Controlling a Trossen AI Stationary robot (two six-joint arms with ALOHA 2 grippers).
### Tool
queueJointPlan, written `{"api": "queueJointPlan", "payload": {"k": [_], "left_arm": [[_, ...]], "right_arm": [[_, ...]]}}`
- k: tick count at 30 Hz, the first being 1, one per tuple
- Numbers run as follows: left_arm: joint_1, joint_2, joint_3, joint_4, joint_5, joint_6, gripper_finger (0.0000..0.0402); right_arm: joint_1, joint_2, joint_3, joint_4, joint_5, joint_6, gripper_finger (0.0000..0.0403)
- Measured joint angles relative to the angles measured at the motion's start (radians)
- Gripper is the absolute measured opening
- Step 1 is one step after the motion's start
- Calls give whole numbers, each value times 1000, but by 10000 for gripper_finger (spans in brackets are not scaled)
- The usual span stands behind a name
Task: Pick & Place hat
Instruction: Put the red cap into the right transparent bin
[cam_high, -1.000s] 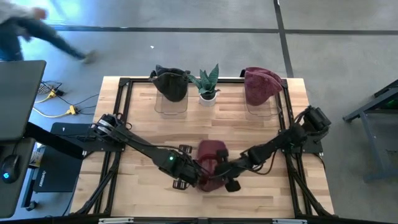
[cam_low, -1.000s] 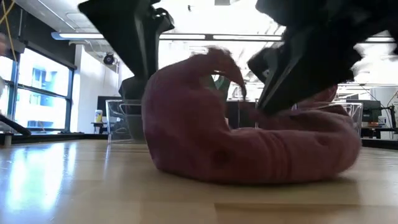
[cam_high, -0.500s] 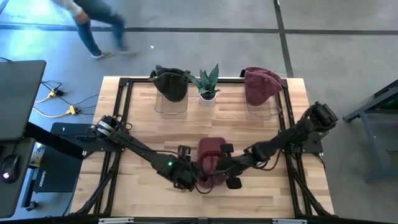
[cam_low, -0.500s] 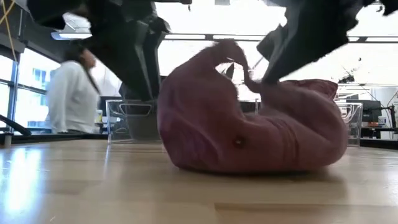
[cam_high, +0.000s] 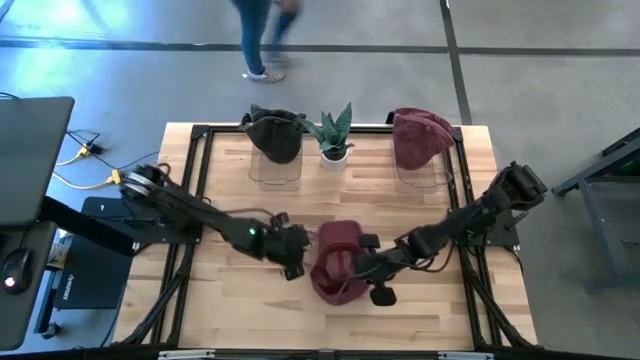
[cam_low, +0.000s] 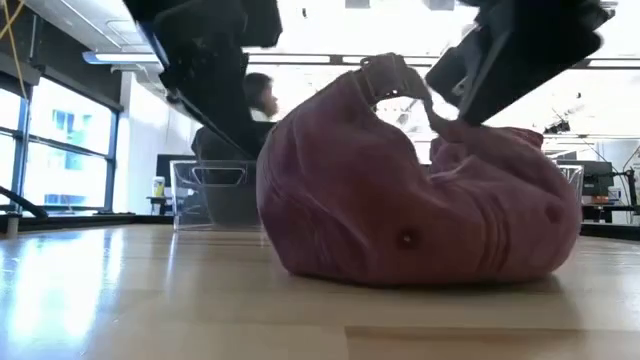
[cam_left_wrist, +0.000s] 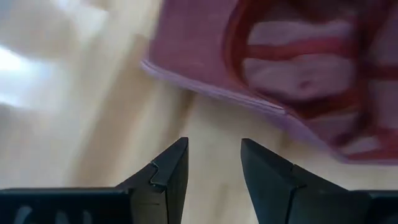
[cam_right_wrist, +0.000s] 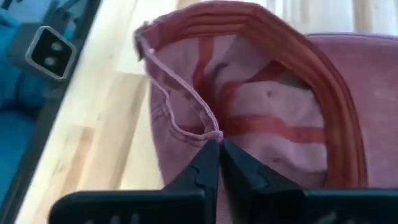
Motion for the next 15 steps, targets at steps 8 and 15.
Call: {"api": "queueJointPlan", "payload": {"k": [8,15], "left_arm": [[177,3,-239,573,347,-100,140],[254,59,-245,663,472,-159,141]], "right_arm": [[27,-31,0,41,2,-10,52],[32,-35,0,44,2,-10,86]]}}
